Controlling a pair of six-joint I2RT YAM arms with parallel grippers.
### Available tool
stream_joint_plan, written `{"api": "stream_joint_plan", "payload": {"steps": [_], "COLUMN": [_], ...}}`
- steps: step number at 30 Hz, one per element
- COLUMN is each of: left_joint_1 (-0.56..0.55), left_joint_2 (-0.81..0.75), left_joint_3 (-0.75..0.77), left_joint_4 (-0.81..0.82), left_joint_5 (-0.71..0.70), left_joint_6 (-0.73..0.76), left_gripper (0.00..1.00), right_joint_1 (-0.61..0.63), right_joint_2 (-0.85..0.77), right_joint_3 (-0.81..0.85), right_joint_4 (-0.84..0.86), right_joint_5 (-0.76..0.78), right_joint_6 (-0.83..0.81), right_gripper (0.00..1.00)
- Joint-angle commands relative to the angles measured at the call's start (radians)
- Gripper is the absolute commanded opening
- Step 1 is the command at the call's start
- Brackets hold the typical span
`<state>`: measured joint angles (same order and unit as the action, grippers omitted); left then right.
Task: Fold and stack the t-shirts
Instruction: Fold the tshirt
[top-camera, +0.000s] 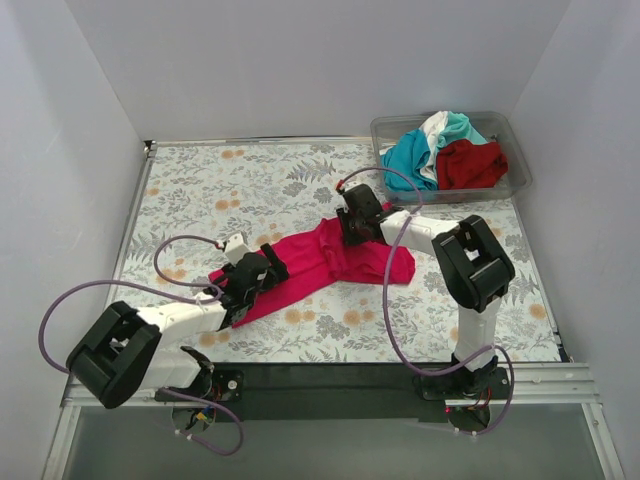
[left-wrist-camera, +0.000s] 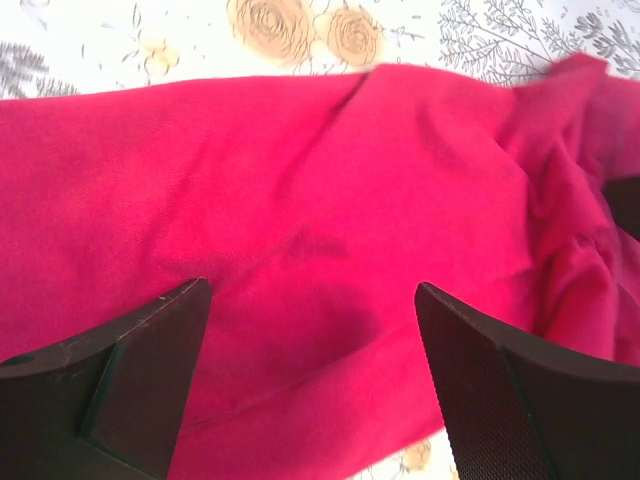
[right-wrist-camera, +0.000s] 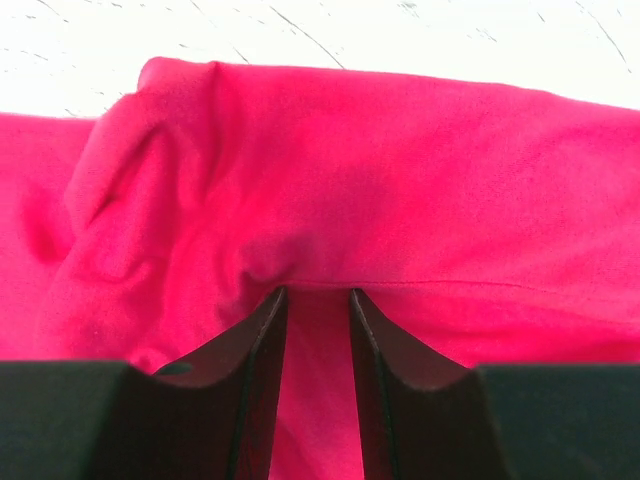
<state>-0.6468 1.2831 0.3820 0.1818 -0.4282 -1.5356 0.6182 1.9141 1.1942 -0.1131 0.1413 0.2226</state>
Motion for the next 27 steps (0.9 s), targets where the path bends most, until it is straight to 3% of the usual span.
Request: {"api": "stream_joint_plan", "payload": {"steps": [1, 14, 21, 27], "left_joint_1": [-0.020, -0.083, -0.224, -0.290], "left_joint_2": [-0.082, -0.188, -0.163, -0.188], "left_joint_3": [-0.066, -0.167, -0.161, -0.141], "left_joint_4": [-0.146, -0.176, -0.223, -0.285], "left_joint_5": [0.032, 0.088, 0.077, 0.059], "left_joint_6": [-0.095, -0.202, -0.270, -0.270], "left_gripper": [0.77, 0.77, 0.77, 0.77], "right_joint_1": [0.012, -0.026, -0.064, -0.098], "right_joint_2": [0.074, 0.376, 0.558, 0.501], "right_joint_3": [0.079, 0.548, 0.914, 1.002], "right_joint_4": [-0.030, -0.135, -0.233, -0.270], "right_joint_5": [-0.058, -0.193, -0.235, -0.258], "right_joint_6": [-0.031, -0.153, -0.172, -0.209], "right_gripper": [0.28, 0.35, 0.45, 0.50]}}
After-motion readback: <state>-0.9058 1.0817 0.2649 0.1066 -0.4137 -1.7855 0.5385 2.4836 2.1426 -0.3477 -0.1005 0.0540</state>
